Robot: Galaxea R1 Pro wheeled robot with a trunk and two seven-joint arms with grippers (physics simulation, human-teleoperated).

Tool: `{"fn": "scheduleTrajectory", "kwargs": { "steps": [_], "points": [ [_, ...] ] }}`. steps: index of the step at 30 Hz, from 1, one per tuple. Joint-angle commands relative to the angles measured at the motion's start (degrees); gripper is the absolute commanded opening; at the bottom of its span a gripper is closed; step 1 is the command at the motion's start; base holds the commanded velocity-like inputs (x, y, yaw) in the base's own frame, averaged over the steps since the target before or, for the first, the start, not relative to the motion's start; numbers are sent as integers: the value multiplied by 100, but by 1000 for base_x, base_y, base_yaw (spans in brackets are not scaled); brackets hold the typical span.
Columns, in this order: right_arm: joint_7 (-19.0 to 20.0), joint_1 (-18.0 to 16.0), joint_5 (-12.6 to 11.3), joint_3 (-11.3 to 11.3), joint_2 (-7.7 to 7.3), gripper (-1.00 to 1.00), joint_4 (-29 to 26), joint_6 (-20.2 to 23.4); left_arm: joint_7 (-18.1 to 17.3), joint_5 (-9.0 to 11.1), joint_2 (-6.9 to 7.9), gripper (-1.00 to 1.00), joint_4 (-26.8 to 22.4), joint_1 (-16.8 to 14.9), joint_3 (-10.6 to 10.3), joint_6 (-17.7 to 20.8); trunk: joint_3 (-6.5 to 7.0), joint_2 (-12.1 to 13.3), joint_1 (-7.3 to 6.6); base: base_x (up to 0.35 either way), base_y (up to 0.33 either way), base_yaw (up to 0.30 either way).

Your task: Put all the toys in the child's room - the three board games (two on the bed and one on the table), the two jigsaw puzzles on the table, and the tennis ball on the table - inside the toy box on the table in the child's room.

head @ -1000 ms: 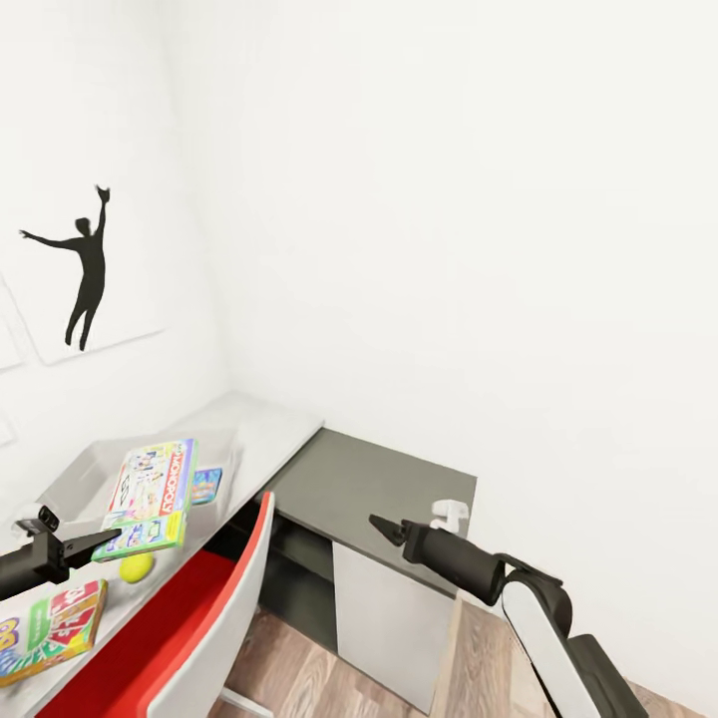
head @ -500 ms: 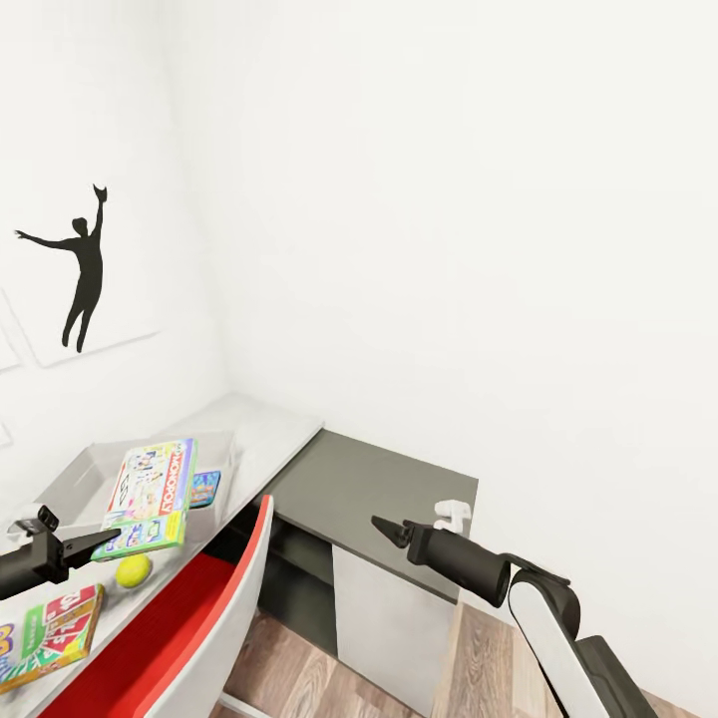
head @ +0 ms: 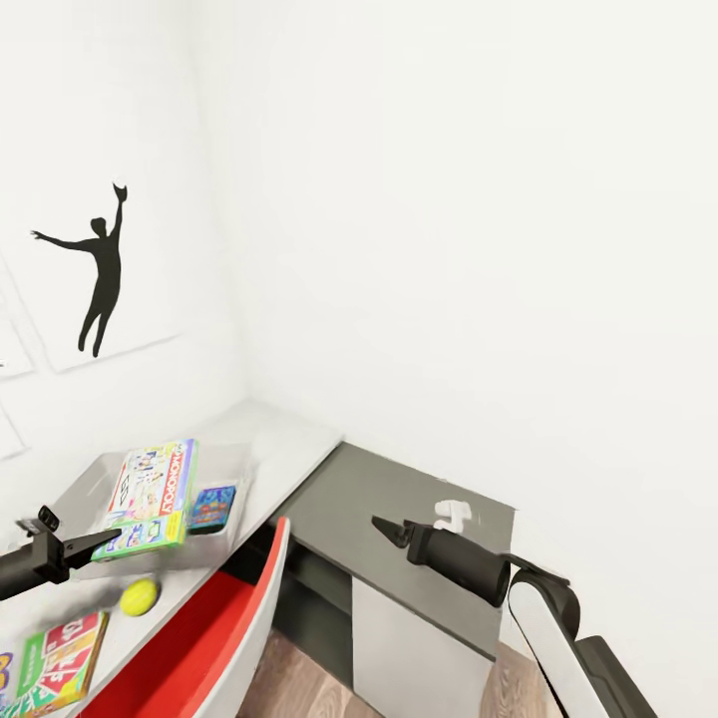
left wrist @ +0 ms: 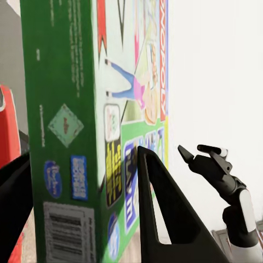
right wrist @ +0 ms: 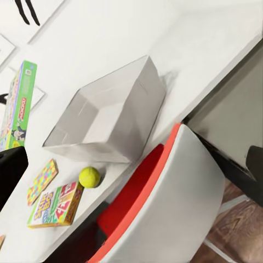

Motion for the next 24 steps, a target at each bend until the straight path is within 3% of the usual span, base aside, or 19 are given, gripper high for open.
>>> {"fn": "scheduleTrajectory", "kwargs": {
  "steps": [1,11,24],
  "points": [
    [5,-5,2,0,-2,100,-4,19,-22,4,0,-100,-1,-7,0,60,-13,-12,7,321,2,282],
    [-1,-5,15,0,-3,100,3,19,-22,5,-11,-100,0,-7,-7,55,-13,-12,7,323,0,258],
    [28,-5,15,0,-2,100,20,19,-22,4,-17,-100,1,-7,-2,-20,23,-12,7,297,18,-64]
  ]
}}
